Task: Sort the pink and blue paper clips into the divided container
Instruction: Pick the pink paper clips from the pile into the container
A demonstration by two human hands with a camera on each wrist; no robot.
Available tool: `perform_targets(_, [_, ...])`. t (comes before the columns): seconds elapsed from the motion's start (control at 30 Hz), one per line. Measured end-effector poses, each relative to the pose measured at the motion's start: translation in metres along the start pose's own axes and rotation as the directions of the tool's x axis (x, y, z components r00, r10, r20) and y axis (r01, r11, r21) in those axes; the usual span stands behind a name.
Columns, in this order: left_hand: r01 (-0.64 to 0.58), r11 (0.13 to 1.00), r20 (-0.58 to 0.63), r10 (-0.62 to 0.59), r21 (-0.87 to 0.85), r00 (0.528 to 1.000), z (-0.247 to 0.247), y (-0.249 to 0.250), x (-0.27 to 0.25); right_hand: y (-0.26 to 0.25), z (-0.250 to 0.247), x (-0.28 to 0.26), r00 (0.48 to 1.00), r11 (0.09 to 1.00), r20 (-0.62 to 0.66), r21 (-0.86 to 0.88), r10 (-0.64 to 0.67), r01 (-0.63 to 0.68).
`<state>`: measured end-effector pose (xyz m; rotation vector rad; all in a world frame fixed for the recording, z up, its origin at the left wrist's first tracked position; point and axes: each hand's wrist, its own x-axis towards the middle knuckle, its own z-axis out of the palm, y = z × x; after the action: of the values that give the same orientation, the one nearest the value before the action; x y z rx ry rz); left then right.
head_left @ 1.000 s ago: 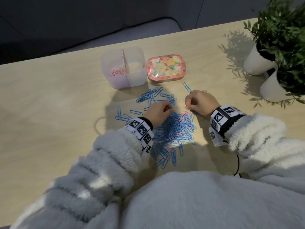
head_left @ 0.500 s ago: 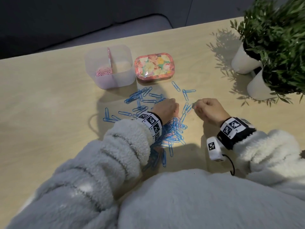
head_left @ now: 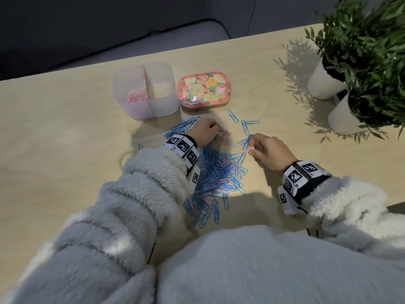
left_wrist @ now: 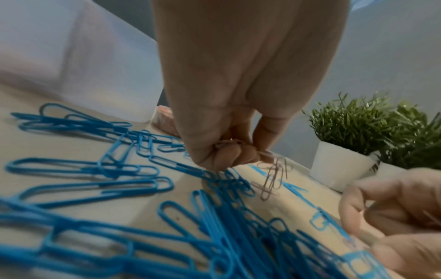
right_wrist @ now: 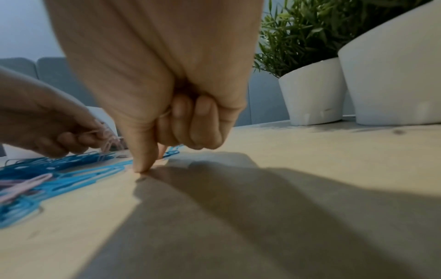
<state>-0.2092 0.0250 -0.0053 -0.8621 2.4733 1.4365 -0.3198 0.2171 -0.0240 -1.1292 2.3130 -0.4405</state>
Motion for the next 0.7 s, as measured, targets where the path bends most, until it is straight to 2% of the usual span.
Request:
perform_targets(0.23, [-0.051, 0.998, -0.066, 0.054, 0.038, 0.996, 0.009, -0.002, 0.009, 0.007, 0.004, 0.007, 0.995, 0.997, 0.098, -0.078, -0.012, 0.02])
perform_targets(0.3, [-0.074, 0.994, -0.096, 0.066, -0.085, 0.993, 0.008, -0.001, 0.009, 0.009, 0.006, 0.007, 0.997, 0.996, 0.078, 0.089, -0.001, -0.006])
perform_targets(0.33, [-0.078, 0.978, -0.126, 0.054, -0.193, 0.991, 0.007, 0.001, 0.007, 0.006, 0.004, 0.007, 0.997, 0.96, 0.062, 0.273, 0.05, -0.065])
perform_targets(0.37, [-0.077, 0.95, -0.153, 0.031, -0.304, 0.988, 0.004, 0.001, 0.005, 0.002, 0.002, 0.008, 0.991, 0.853, 0.057, 0.505, 0.12, -0.133])
perform_targets(0.43, [-0.071, 0.875, -0.173, -0.014, -0.479, 0.985, -0.003, 0.001, -0.002, -0.006, -0.005, 0.011, 0.962, 0.508, 0.175, 0.821, 0.208, -0.259])
perform_targets(0.47, [-0.066, 0.844, -0.169, -0.03, -0.533, 0.985, -0.008, 0.0, -0.006, -0.013, -0.01, 0.012, 0.947, 0.356, 0.239, 0.884, 0.215, -0.304])
perform_targets(0.5, [-0.062, 0.822, -0.165, -0.039, -0.566, 0.986, -0.013, -0.001, -0.011, -0.02, -0.015, 0.012, 0.937, 0.244, 0.274, 0.914, 0.215, -0.323])
perform_targets(0.53, [-0.065, 0.817, -0.168, -0.04, -0.573, 0.985, -0.02, -0.003, -0.016, -0.027, -0.019, 0.013, 0.937, 0.195, 0.283, 0.926, 0.203, -0.322])
perform_targets(0.6, [-0.095, 0.844, -0.217, -0.027, -0.528, 0.976, -0.036, -0.007, -0.025, -0.038, -0.02, 0.018, 0.949, 0.176, 0.264, 0.94, 0.175, -0.294])
perform_targets(0.7, [-0.173, 0.924, -0.408, 0.021, -0.34, 0.913, -0.072, -0.015, -0.036, -0.046, -0.018, 0.032, 0.952, 0.166, 0.239, 0.948, 0.193, -0.271])
